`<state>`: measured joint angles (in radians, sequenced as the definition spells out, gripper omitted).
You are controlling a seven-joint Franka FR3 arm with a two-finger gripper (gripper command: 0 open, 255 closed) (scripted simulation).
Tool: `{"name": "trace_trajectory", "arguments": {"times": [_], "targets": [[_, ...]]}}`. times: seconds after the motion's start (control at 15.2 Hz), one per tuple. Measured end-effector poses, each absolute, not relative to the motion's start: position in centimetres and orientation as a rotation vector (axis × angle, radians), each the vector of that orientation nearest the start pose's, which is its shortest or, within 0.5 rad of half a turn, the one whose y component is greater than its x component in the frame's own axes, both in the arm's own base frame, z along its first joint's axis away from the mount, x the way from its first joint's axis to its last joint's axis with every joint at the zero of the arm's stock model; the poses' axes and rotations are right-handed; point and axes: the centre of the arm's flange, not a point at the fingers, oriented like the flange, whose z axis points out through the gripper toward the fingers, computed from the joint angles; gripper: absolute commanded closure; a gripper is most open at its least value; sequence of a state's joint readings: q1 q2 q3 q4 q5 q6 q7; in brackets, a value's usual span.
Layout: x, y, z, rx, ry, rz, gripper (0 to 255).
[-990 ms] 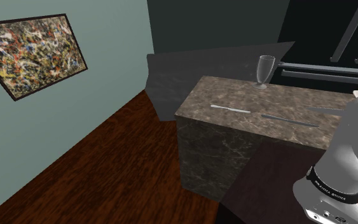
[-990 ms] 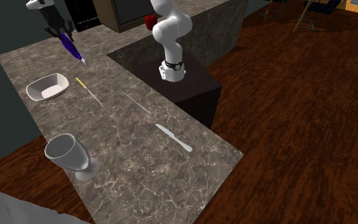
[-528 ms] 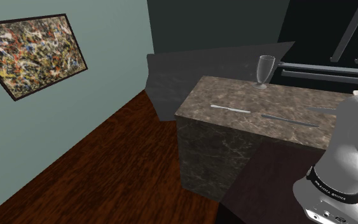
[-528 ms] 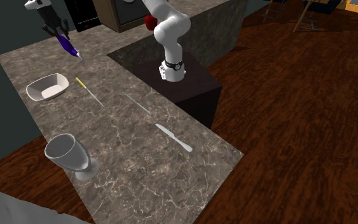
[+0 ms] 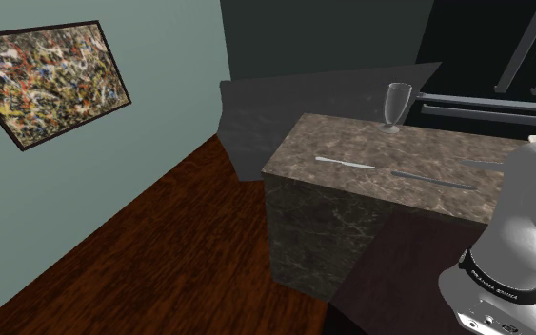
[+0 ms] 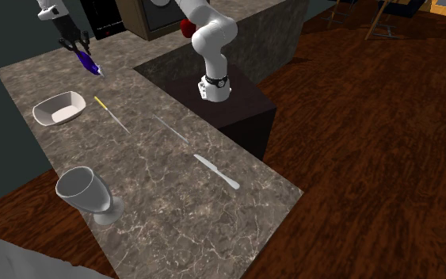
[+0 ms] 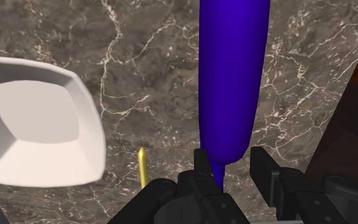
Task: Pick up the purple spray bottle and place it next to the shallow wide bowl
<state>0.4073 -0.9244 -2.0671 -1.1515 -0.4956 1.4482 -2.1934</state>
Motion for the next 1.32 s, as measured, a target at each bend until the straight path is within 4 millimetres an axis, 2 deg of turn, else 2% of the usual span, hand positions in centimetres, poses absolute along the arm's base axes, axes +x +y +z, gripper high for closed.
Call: {"name": "trace_trajectory", "arguments": {"times": [0.92,1.32], "targets": [[-34.8,-60.9,31.6,-2.948,-0.601,-0.540,255],[-34.7,-61.1,31.3,-2.950,-0.605,-0.540,255]]}}
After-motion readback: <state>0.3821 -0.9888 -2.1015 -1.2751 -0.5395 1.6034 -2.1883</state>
